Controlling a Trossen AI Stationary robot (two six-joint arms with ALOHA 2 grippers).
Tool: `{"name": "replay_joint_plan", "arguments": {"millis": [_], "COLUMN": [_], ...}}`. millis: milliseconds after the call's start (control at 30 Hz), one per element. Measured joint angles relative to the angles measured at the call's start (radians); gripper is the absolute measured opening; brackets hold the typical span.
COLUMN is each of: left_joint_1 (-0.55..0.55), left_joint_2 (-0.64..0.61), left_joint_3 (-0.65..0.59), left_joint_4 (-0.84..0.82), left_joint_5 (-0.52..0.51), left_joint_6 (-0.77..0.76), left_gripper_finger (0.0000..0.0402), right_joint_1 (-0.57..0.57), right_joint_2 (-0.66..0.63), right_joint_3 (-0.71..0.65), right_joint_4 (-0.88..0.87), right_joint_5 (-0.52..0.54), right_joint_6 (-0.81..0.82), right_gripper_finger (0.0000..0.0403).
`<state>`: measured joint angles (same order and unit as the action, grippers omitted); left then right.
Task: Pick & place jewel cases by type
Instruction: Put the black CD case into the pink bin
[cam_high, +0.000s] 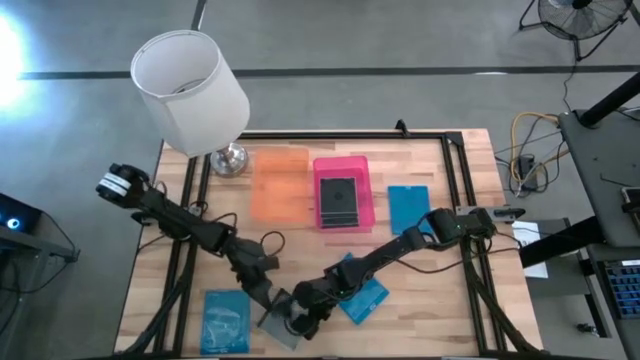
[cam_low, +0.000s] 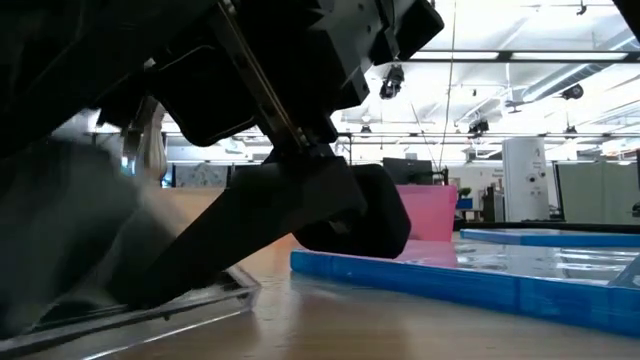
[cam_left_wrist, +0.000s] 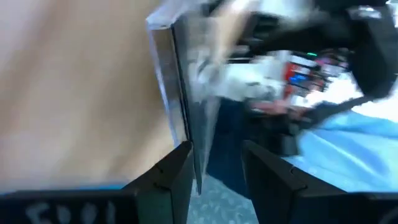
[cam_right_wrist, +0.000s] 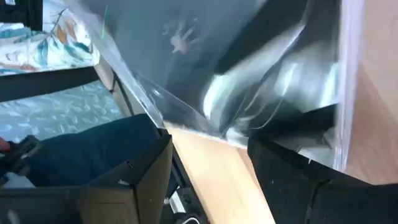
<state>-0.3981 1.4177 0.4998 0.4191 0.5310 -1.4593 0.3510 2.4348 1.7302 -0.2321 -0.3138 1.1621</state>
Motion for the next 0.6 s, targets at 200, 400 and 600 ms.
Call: {"name": "replay_joint_plan", "arguments": {"millis": [200,400,600], "left_joint_1": [0.003,0.000,-0.016], "left_joint_2": [-0.031,-0.012,0.007], "left_joint_3": [0.018,0.053,0.096], "left_joint_4": [0.082,0.112,0.173], "left_joint_5": [-0.047,-0.042,-0.099], "left_joint_6": [-0.009,-0.031,-0.026], "left_gripper_finger": [0.0120,0.0120,0.0119], "right_joint_1": [0.004,0.004,-0.001], "right_joint_2": [0.000,0.000,-0.015], "right_joint_3": [0.000,0.000,-0.002], "right_joint_4": [0.005,0.015,0.004], "right_joint_5": [0.009,0.050,0.210], "right_joint_6": [-0.023,-0.069,-0.117], "right_gripper_finger": [0.0219,0.0219,0.0219]}}
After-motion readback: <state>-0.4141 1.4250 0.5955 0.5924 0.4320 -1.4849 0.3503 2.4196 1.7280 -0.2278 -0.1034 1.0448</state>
